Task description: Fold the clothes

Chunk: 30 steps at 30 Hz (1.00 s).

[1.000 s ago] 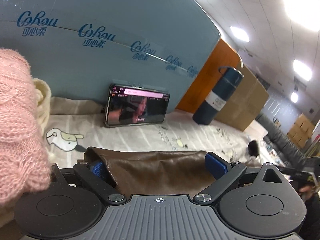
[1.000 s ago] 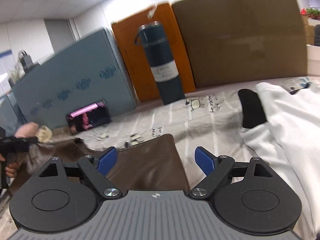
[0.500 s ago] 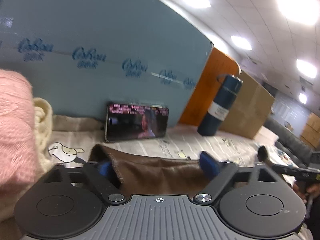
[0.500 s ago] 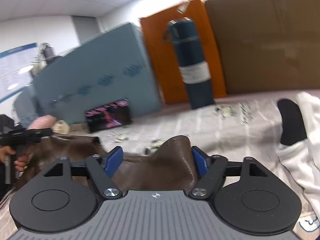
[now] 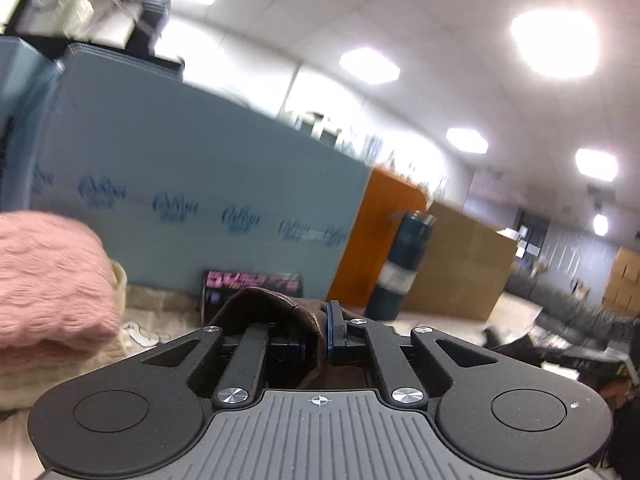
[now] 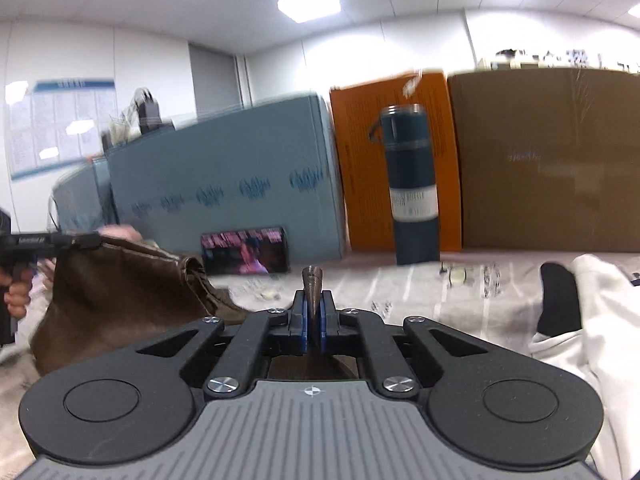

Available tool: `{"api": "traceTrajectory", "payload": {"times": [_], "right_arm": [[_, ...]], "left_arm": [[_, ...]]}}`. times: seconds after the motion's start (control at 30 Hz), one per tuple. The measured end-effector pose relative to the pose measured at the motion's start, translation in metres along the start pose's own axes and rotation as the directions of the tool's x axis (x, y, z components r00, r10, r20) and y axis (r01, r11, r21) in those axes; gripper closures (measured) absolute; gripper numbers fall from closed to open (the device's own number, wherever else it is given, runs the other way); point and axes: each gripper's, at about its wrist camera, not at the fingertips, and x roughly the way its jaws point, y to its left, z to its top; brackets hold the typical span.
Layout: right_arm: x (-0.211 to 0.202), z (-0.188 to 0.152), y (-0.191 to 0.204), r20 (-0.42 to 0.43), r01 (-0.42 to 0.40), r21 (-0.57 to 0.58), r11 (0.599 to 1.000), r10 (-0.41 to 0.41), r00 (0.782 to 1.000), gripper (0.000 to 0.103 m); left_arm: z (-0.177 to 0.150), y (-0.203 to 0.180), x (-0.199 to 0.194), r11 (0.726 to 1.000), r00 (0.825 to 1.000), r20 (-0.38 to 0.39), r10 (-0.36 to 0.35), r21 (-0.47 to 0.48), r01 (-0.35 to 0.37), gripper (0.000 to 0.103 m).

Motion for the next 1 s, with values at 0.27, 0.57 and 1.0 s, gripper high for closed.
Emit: {"api": "traceTrajectory", "payload": {"times": [0.27,0.57,1.0], "right_arm": [[-0.101,-0.018,0.028,0.115,-0.042,0.034,0.999,0.038,0.993,0.098],[-0.184,-0.048,0.059,0.072,-0.038,0.031,0.999,0.036,0.997,0.096],[-0.154,-0.048,-0.017,0.043,0.124,0.312,0.942,-0.145,0.988,0.056]], "left_arm": [[-0.022,-0.02,-0.11,0.974,0.964,0.139,-0.226,0.007,0.227,0.096],[-0.057,-0.024,-0.167,0.949,0.949,-0.025,-0.315,-0.026,0.314,0.091],[-0.048,0.05,-0.156,0.984,0.999,-0.049,-0.011,-0.176,0.002,0.018]]}}
